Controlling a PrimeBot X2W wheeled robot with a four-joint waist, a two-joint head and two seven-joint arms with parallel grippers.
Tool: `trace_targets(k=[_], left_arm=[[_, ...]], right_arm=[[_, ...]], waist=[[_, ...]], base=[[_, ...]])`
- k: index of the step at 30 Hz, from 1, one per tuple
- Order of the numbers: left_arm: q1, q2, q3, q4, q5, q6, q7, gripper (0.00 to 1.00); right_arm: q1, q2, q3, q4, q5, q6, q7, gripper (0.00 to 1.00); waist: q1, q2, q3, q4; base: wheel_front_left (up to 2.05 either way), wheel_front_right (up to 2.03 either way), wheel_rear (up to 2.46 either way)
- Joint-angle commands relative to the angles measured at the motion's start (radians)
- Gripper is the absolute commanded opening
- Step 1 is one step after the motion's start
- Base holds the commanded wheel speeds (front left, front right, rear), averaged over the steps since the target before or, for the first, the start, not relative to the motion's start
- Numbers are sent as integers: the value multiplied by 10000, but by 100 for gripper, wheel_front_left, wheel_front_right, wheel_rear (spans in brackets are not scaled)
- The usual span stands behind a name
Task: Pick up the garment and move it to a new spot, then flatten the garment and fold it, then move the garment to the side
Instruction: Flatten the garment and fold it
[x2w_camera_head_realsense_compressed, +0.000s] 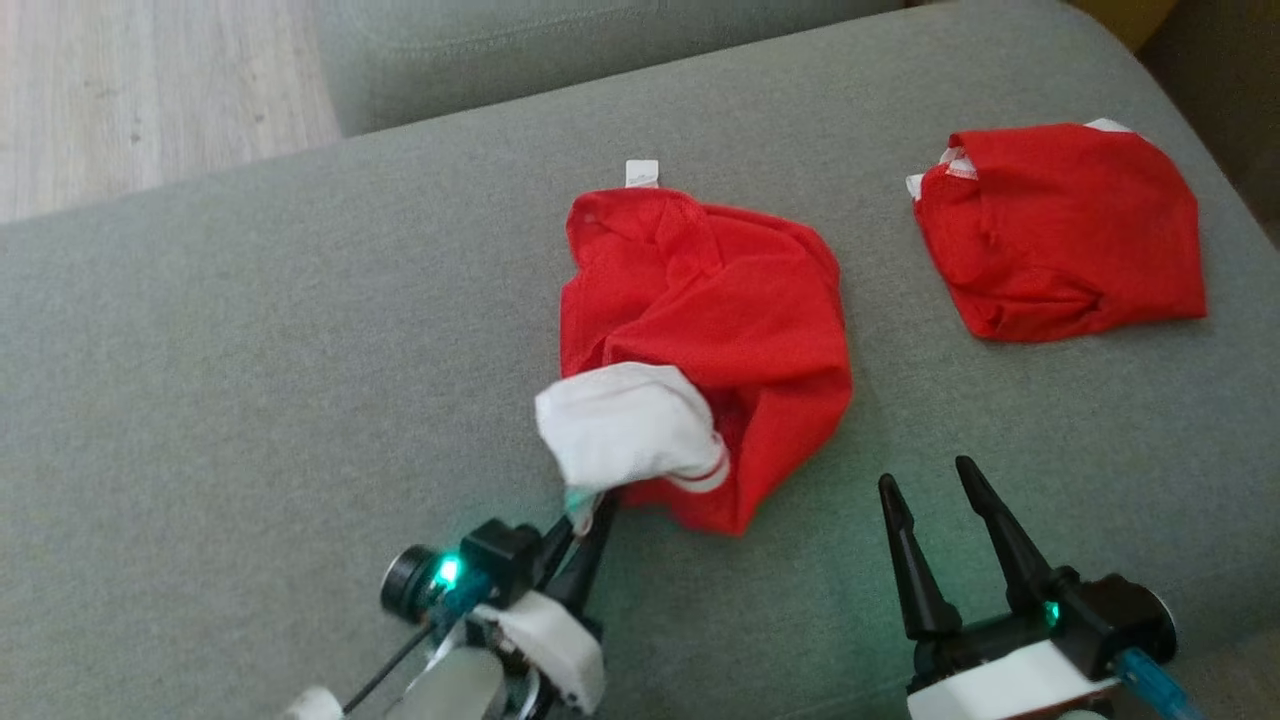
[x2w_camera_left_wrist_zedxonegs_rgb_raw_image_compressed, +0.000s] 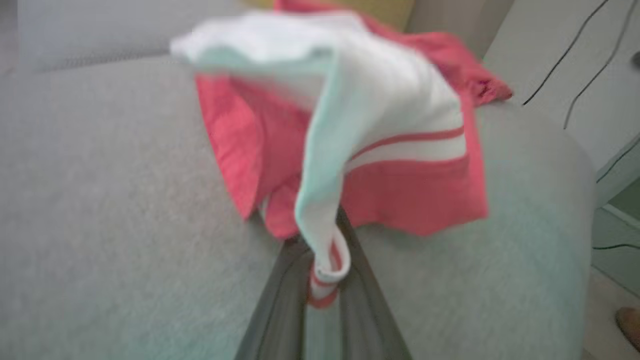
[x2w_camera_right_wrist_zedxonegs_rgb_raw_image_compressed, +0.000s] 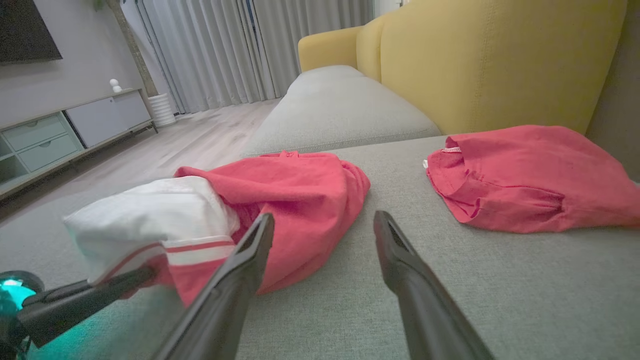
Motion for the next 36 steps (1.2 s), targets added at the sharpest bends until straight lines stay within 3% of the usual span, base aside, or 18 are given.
trace_targets(k=[1,6,8,17,21,25,29,33,36], left_arm=[[-603,-12,199,-544,84,-56,-121,0],[-1823,172,-277,-1480,670,-202,-123,0],[-3006,303,-741,-1878,795,-239,-124,0],[-7627,986,-2304,-2289,-384,-249,-67,0],[-9087,1148,-2526,-2221,-858,-249,-107,0],[-8859,1446,-3733,-2164,-1883,-250,-9,0],[-7403,2227,-5146,-2123,-3013,-250,276,0],[-5816,2994,-5347,-1616,-3608,-192,120,0],[-4815,3460,-4984,-1310,-4046,226,-9,0]], right_arm=[[-344,-162,247,-245,56,-7,-109,100],[-317,-103,429,-205,103,-7,-109,100],[-248,-79,525,-194,124,-7,-109,100],[-89,-94,522,-186,93,-7,-109,100],[-23,-108,373,-226,89,-7,-109,100],[40,-101,143,-277,54,-7,-109,100],[65,-73,52,-367,73,-7,-109,100],[99,-53,-5,-396,54,-7,-109,100],[133,-41,-162,-474,23,-7,-109,100]], waist=[[1,0,-89,-20],[1,0,-541,-170],[1,0,-857,-359],[1,0,-1355,-1052],[1,0,-1471,-1051],[1,0,-1552,-815],[1,0,-1387,-402],[1,0,-1165,59],[1,0,-955,386]], base=[[0,0,0],[0,0,0],[0,0,0],[0,0,0],[0,0,0],[0,0,0],[0,0,0],[0,0,0],[0,0,0]])
